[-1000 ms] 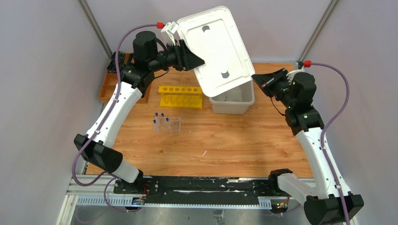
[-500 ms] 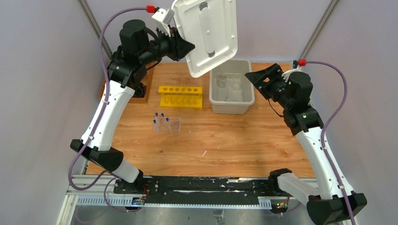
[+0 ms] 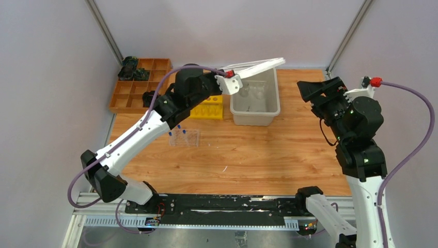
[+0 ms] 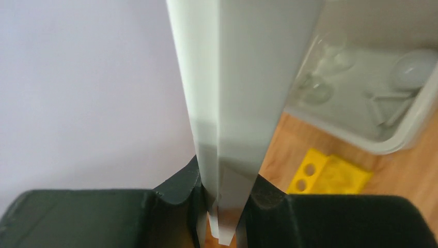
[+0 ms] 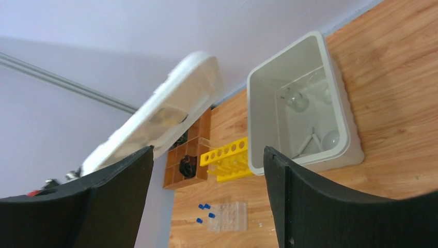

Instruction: Organize the chemistry lab equipment

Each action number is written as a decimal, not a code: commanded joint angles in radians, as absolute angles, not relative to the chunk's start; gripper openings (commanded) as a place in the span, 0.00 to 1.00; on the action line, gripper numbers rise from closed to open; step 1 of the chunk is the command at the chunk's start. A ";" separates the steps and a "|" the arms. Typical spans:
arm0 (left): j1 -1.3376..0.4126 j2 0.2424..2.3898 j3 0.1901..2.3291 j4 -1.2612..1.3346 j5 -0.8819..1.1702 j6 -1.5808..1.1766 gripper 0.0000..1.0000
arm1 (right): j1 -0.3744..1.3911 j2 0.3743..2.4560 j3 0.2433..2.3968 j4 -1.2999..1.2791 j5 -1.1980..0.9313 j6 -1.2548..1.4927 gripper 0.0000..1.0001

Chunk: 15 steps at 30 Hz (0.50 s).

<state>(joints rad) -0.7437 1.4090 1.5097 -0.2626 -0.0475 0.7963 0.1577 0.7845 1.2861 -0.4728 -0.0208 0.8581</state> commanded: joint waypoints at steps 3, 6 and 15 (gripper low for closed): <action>-0.781 1.371 1.429 0.062 -0.255 1.218 0.03 | 0.143 0.789 1.210 -0.381 -0.190 1.058 0.82; -0.808 1.349 1.352 0.159 -0.251 1.319 0.03 | 0.142 0.824 1.174 -0.274 -0.274 1.131 0.82; -0.830 1.256 1.130 0.297 -0.047 1.523 0.03 | 0.142 0.847 1.272 -0.440 -0.151 0.922 0.83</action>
<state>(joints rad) -0.8230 1.3117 1.1896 0.1440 -0.1509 1.3884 0.1547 0.8989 1.1870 -0.3614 -0.2459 1.0561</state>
